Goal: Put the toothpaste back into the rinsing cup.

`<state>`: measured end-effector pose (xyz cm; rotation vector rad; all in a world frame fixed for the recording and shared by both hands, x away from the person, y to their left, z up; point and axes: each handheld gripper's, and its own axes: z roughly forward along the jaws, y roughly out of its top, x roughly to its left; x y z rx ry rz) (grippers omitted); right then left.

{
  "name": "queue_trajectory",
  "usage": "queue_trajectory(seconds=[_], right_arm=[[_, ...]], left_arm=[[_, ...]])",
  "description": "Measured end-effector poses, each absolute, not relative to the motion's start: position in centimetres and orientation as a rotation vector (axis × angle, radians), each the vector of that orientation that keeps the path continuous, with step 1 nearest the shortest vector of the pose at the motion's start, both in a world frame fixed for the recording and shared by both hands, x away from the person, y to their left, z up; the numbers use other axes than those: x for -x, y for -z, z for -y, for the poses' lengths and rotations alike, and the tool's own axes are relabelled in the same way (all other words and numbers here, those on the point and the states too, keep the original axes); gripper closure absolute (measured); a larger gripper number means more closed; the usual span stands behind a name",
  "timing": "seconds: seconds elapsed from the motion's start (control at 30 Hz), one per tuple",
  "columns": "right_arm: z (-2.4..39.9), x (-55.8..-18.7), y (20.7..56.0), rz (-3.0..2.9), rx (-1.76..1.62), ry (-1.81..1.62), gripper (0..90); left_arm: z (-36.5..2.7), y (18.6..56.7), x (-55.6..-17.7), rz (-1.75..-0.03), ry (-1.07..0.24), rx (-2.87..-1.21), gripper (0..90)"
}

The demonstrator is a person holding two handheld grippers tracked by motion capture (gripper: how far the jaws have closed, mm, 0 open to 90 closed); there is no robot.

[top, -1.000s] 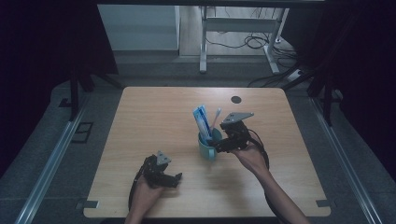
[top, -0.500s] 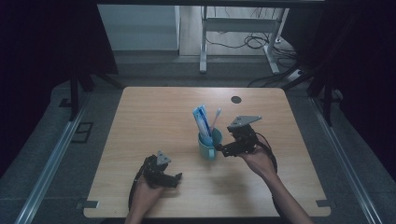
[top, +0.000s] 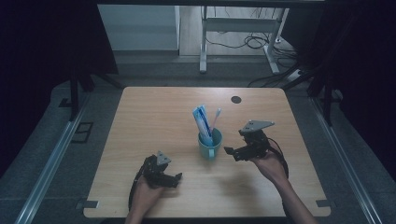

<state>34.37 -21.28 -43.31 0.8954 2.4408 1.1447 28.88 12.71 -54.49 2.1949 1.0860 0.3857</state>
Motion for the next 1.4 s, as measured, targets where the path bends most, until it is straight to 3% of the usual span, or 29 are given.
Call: queue_trajectory(seconds=[0.57, 1.4], right_arm=[[25.0, -32.6, 45.3, -2.394, -0.968, -1.161, 8.9], [28.0, -30.7, 51.2, -2.381, -1.086, -1.116, 8.9]], left_arm=[[-12.7, 54.5, -28.8, -1.089, -0.387, -2.195, 2.2], [-12.6, 54.5, -28.8, -1.09, -0.383, -2.191, 2.2]])
